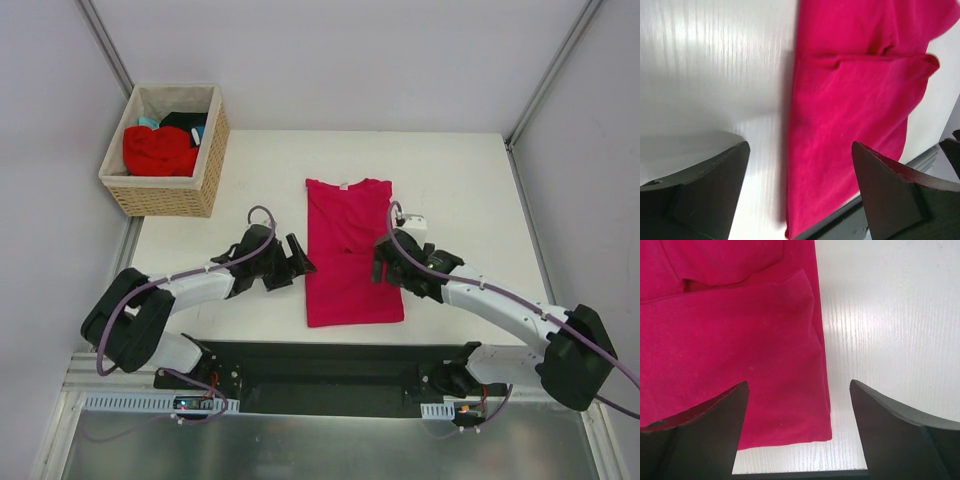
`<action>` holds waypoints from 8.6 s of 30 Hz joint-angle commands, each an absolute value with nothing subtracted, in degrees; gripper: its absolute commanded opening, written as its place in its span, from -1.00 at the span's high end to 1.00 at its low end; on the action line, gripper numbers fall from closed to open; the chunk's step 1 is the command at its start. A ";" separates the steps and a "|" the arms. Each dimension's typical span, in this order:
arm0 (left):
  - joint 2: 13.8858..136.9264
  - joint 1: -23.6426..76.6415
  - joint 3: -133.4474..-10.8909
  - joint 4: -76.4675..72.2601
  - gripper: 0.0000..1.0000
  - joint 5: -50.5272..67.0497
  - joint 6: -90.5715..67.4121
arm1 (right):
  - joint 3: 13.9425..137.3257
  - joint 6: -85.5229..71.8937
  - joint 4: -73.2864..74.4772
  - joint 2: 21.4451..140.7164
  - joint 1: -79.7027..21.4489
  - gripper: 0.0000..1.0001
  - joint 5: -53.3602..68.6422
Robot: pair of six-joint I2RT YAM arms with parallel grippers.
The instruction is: Fold and stack the t-shirts
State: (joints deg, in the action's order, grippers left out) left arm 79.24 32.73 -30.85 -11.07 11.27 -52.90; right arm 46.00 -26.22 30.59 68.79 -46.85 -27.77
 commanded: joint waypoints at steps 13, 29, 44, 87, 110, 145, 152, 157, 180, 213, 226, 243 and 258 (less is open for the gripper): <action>90.53 29.27 -34.89 -23.38 -0.07 13.89 -52.65 | 48.86 -21.44 19.34 79.98 -37.44 -0.57 -23.82; 94.13 27.77 -35.51 -25.40 0.43 15.03 -52.82 | 49.92 -20.74 16.44 84.55 -35.86 -0.53 -22.41; 96.86 27.42 -37.09 -26.37 0.52 16.52 -52.91 | 49.66 -21.00 14.24 87.36 -35.42 -0.50 -22.41; 95.80 27.42 -35.24 -26.29 0.59 17.05 -52.91 | 51.86 -20.57 12.92 91.94 -34.63 0.99 -21.80; 90.79 27.42 -39.73 -18.37 1.00 16.88 -50.36 | 52.29 -19.42 14.33 88.24 -34.54 0.99 -23.73; 92.37 27.60 -42.01 -19.95 1.00 18.28 -50.45 | 53.52 -18.54 16.52 85.08 -33.05 0.99 -27.25; 92.90 27.60 -42.45 -20.04 1.00 18.19 -50.63 | 53.53 -19.25 16.61 87.18 -32.43 0.99 -27.33; 93.60 27.69 -43.06 -20.04 1.00 18.46 -50.54 | 53.09 -19.69 15.56 89.21 -31.73 0.99 -26.72; 98.97 28.30 -42.98 -19.95 0.93 14.51 -50.54 | 53.79 -18.99 15.12 91.49 -31.29 0.94 -25.67; 58.28 41.22 -13.81 -10.88 -0.98 11.43 -64.06 | 37.97 -18.89 32.25 53.01 -34.27 -0.73 -23.11; 70.47 43.59 -5.54 -35.49 -0.98 15.55 -71.01 | 41.48 -20.30 37.26 52.38 -37.97 -0.72 -27.33; 86.48 46.67 -4.66 -48.08 -0.94 15.73 -75.67 | 42.28 -20.48 38.32 52.21 -38.85 -0.66 -29.71; 94.30 46.93 -4.75 -54.31 0.66 16.79 -77.78 | 39.90 -21.27 37.00 51.68 -38.85 -0.63 -29.97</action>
State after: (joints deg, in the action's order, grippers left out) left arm 91.29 46.46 -6.39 -59.48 17.74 -78.94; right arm 40.27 -20.51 37.47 53.08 -38.52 -28.32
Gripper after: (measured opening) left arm 0.174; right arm 0.816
